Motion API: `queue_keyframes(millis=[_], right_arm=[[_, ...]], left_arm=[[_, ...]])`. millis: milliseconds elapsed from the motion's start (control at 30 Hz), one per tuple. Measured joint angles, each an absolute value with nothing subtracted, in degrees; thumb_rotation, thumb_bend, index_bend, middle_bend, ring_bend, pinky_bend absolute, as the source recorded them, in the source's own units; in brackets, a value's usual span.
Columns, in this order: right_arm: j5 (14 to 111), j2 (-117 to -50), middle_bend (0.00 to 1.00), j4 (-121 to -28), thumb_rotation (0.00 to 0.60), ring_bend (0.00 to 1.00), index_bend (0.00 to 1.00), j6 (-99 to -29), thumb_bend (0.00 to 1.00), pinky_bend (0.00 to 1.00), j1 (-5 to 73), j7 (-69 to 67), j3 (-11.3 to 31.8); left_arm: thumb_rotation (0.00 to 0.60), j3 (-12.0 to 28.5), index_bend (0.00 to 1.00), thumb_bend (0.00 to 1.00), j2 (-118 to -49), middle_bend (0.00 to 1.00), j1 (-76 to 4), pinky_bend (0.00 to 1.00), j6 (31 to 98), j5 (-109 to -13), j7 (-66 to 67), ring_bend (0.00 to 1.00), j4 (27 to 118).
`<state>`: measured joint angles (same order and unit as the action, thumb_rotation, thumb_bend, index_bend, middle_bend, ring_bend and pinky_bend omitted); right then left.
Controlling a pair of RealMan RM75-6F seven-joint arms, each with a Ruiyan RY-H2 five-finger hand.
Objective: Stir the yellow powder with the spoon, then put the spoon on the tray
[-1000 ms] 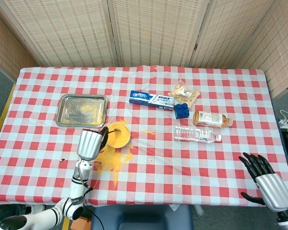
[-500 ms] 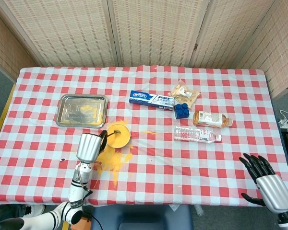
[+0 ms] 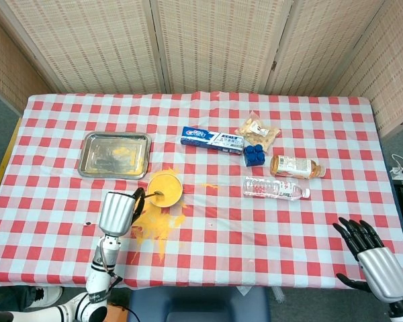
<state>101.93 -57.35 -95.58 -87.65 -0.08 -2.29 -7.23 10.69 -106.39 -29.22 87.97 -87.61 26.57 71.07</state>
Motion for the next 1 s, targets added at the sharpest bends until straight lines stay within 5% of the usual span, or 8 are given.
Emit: queue_keyframes(millis=[1000], right_arm=[[101.89, -57.70, 0.00, -95.56, 0.600, 0.00, 0.00, -85.59, 0.02, 0.00, 0.68, -1.66, -7.64]], left_arm=[[0.600, 11.20, 0.84, 0.82, -107.11, 1.00, -30.10, 1.00, 84.59, -86.85, 28.05, 1.00, 68.08]])
